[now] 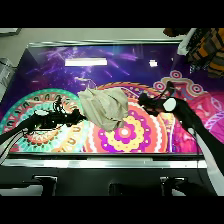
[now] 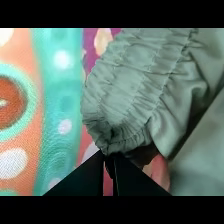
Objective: Fold the clothes and pants, and hang the long-sleeved shirts on hangers.
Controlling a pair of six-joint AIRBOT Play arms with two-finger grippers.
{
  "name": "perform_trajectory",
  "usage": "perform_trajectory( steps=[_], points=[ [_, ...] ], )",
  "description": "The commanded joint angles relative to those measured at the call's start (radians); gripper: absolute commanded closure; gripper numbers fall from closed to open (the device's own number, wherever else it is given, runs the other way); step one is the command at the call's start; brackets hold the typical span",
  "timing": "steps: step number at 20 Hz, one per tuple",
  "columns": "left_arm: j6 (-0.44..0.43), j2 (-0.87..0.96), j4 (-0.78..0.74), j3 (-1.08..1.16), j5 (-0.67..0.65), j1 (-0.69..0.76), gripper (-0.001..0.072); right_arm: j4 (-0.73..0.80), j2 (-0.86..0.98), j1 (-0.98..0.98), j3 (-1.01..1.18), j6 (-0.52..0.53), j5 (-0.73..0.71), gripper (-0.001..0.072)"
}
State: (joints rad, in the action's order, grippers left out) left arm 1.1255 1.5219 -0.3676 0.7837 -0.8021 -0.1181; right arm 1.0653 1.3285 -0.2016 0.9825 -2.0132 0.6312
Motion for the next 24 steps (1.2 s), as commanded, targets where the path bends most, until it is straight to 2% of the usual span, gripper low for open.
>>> perform_trajectory(
  steps=[1,4,7,8,11,14,16,19,21,24],
  points=[
    [-0.003,-0.001,-0.002,0.001,-0.02,0.0,0.0683,-0.518,0.166,0.0,0.001,0.5,0.047,0.023],
    [-0.004,-0.001,-0.002,0.001,-0.019,0.0,0.0683,-0.592,0.238,0.0,0.001,0.666,0.078,0.0214],
    [-0.018,0.0,-0.003,0.001,-0.019,0.0,0.0682,-0.599,0.26,-0.001,0.001,0.703,0.039,0.0205],
    [-0.024,0.0,-0.003,0.001,-0.019,0.0,0.0682,-0.618,0.268,-0.001,0.001,0.72,0.033,0.0176],
    [-0.026,0.0,-0.003,0.001,-0.019,0.0,0.0682,-0.769,0.302,-0.001,0.001,0.833,0.083,0.0181],
    [-0.026,0.0,-0.003,0.001,-0.02,0.0,0.0683,-0.796,0.312,-0.001,0.001,0.858,0.093,0.0457],
    [-0.026,-0.001,-0.003,0.001,-0.021,0.0,0.0682,-0.826,0.309,-0.001,0.001,0.879,0.096,0.0689],
    [-0.026,-0.016,-0.007,0.002,-0.055,-0.027,0.0684,-0.813,0.251,0.0,0.001,0.879,0.067,0.0693],
    [-0.017,-0.054,-0.064,0.006,-0.106,-0.087,0.0686,-0.704,0.164,0.015,0.001,0.855,0.041,0.0693],
    [0.093,-0.153,-0.263,0.048,-0.203,-0.202,0.0686,-0.48,-0.005,0.128,0.001,0.689,0.07,0.0693]
  ],
)
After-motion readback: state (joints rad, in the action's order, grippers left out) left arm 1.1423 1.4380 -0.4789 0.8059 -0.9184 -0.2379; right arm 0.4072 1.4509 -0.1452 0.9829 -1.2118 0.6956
